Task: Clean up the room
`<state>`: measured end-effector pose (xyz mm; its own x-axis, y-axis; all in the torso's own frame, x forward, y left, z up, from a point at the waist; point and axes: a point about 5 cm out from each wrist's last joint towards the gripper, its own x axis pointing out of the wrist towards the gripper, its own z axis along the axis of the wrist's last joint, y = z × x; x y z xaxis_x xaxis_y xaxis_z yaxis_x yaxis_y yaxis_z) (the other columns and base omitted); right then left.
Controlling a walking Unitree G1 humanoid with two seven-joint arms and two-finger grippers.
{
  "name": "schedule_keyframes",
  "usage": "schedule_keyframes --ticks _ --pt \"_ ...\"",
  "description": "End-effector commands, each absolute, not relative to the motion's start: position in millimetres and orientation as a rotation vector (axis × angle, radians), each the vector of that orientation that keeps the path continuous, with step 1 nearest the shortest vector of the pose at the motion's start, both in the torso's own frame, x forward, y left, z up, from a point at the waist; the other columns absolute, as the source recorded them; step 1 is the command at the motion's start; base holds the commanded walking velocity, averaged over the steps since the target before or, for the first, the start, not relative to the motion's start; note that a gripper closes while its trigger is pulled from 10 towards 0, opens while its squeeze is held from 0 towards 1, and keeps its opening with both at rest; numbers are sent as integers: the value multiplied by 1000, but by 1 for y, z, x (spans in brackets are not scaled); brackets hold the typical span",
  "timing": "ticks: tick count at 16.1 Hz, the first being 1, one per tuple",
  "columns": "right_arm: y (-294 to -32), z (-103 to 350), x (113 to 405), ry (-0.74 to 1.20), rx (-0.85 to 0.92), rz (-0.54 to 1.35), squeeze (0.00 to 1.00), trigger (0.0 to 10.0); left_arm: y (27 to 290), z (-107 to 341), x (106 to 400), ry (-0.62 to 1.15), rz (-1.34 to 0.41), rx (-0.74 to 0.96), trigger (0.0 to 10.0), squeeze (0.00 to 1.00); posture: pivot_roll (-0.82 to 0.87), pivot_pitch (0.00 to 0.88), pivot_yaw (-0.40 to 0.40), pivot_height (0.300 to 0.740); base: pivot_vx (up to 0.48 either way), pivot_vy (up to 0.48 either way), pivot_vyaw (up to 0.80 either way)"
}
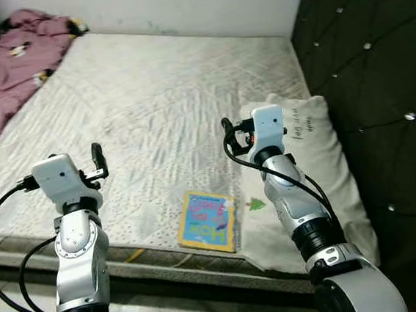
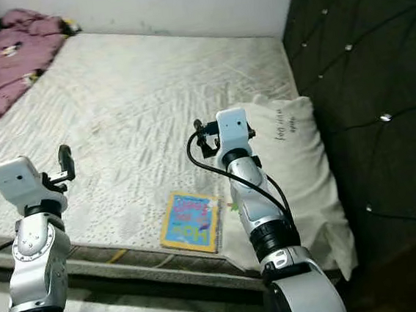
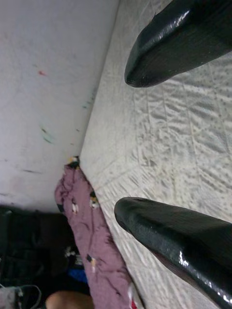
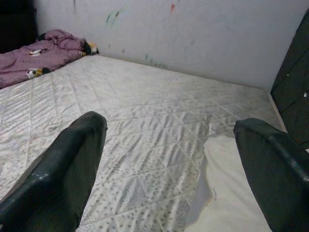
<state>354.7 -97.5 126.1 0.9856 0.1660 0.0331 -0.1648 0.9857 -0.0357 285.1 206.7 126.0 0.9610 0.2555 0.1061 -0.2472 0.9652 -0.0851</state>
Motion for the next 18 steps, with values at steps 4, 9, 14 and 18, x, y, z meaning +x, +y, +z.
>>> schedule_keyframes --ticks 4,9,14,18 --pt "-118 124 343 -40 -2 106 0 10000 191 114 282 -58 181 -113 10000 0 103 0 -29 740 0 0 -600" --pt "-119 124 342 -36 -14 125 0 10000 187 116 287 -57 171 -168 10000 0 66 0 -40 740 0 148 -800" --pt "-125 124 337 -41 -20 123 0 10000 176 118 293 -54 113 -170 10000 0 48 0 -16 740 0 467 -160" --pt "-115 124 337 -46 -15 163 0 10000 178 119 294 -51 120 -164 10000 0 57 0 -11 740 0 480 0"
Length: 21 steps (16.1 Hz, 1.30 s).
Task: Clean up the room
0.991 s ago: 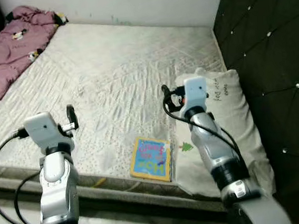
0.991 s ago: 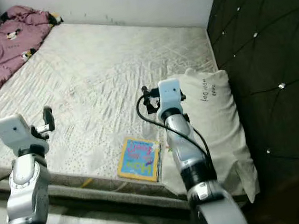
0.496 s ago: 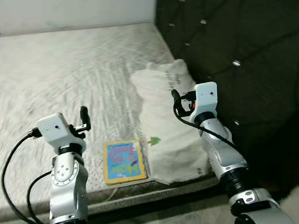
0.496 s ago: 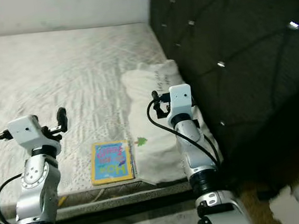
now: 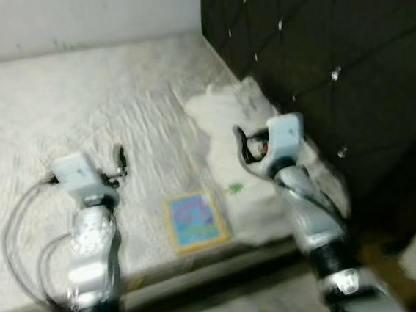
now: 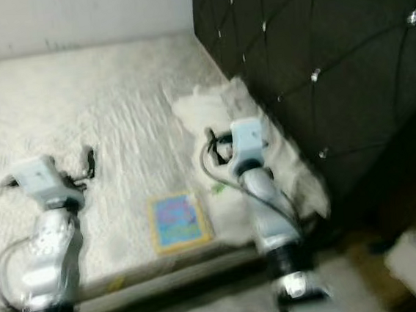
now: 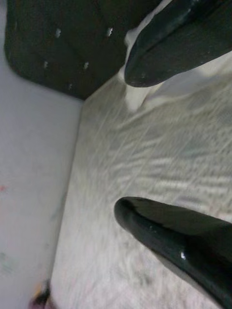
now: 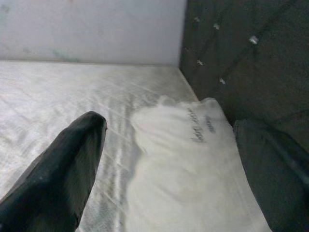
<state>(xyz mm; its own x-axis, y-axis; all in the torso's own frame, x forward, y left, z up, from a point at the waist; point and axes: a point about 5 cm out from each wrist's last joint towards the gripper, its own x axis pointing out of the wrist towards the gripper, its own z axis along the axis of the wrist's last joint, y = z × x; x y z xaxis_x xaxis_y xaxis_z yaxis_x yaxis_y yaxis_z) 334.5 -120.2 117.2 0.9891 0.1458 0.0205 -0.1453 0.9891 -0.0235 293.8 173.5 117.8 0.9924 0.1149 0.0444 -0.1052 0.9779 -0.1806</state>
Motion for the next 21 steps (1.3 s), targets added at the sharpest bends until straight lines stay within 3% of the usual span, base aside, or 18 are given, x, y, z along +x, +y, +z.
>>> schedule_keyframes --ticks 1,6,21 --pt "-113 125 336 -55 -18 183 0 10000 178 120 295 -54 119 -158 10000 0 59 0 -11 740 0 480 700" --pt "-110 126 336 -53 -12 189 0 10000 177 121 297 -57 117 -156 10000 0 58 0 -8 740 0 480 776" --pt "-106 123 335 -41 -8 208 0 10000 174 120 297 -50 106 -162 10000 0 58 0 -6 740 0 479 0"
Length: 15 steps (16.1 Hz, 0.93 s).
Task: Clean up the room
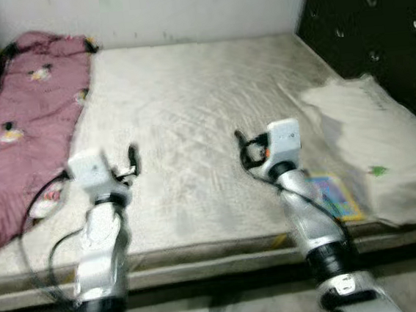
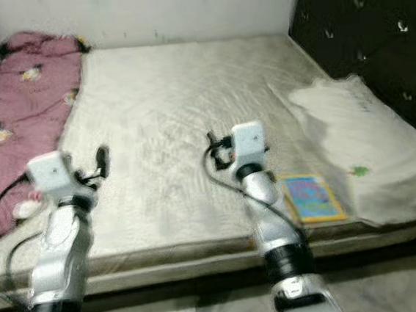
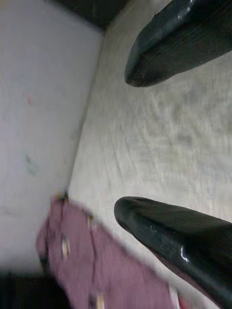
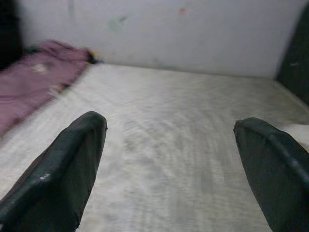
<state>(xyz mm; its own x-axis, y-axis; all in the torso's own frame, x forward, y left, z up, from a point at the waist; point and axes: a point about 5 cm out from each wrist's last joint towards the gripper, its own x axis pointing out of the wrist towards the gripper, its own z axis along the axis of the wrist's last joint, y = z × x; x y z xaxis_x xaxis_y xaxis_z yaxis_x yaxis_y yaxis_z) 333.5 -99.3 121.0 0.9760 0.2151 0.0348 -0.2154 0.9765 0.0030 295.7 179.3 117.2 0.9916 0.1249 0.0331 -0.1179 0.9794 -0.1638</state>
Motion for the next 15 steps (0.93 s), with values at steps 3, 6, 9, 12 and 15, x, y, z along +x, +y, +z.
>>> schedule_keyframes --ticks 3,6,9,12,15 --pt "-107 122 335 -35 -14 206 0 10000 173 120 298 -51 99 -164 10000 0 58 0 -5 740 0 476 0" --pt "-107 122 335 -32 -15 206 0 10000 173 121 299 -58 97 -163 10000 0 57 0 -5 740 0 476 0" --pt "-106 122 335 -31 -18 210 0 10000 169 126 296 -93 43 -172 10000 0 56 0 -6 740 0 0 0" --pt "-107 122 336 -31 -18 211 0 10000 169 128 295 -112 32 -191 10000 0 56 0 -8 740 195 0 0" --pt "-107 122 336 -29 -11 207 0 10000 168 128 295 -115 19 -198 10000 0 56 0 -8 740 325 0 0"
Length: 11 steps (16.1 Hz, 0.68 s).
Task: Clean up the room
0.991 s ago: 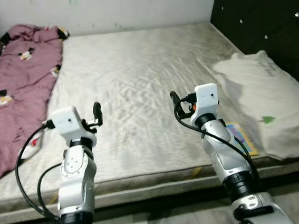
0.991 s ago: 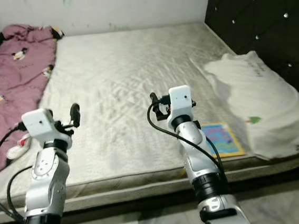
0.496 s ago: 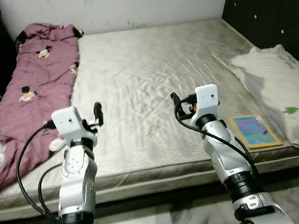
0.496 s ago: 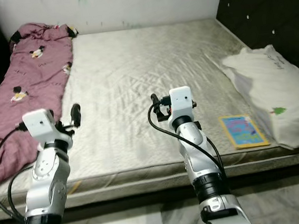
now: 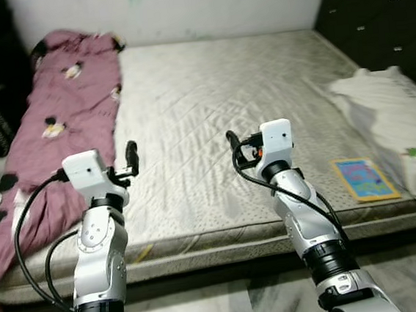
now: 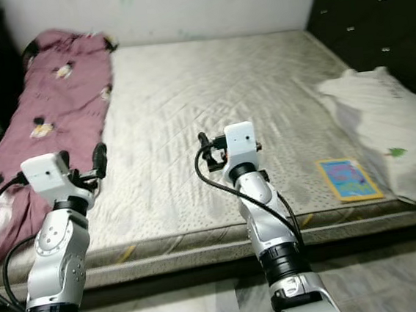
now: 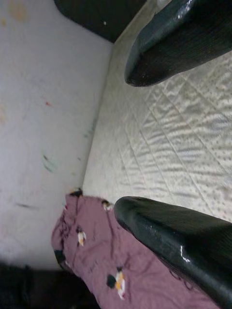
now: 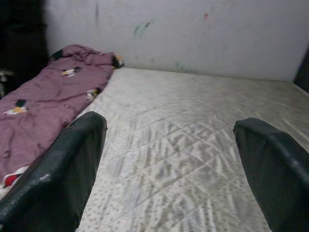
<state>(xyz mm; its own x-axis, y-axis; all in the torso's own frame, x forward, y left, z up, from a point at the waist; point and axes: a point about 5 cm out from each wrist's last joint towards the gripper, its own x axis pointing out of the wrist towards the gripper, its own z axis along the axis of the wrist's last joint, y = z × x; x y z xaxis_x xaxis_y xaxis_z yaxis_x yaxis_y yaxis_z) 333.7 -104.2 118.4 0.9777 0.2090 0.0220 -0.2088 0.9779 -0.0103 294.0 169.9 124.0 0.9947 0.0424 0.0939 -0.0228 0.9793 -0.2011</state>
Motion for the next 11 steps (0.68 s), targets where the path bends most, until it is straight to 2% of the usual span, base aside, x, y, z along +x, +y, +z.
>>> schedule_keyframes --ticks 1,9,11 --pt "-107 121 336 -23 -5 202 0 10000 168 128 294 -114 14 -201 10000 0 56 0 -7 740 326 0 0" --pt "-108 120 336 -20 -5 195 0 10000 167 126 294 -99 17 -201 10000 0 56 0 -4 740 330 0 0" --pt "-109 119 336 -18 -6 191 0 10000 166 124 295 -81 27 -196 10000 0 56 0 -4 740 0 0 0"
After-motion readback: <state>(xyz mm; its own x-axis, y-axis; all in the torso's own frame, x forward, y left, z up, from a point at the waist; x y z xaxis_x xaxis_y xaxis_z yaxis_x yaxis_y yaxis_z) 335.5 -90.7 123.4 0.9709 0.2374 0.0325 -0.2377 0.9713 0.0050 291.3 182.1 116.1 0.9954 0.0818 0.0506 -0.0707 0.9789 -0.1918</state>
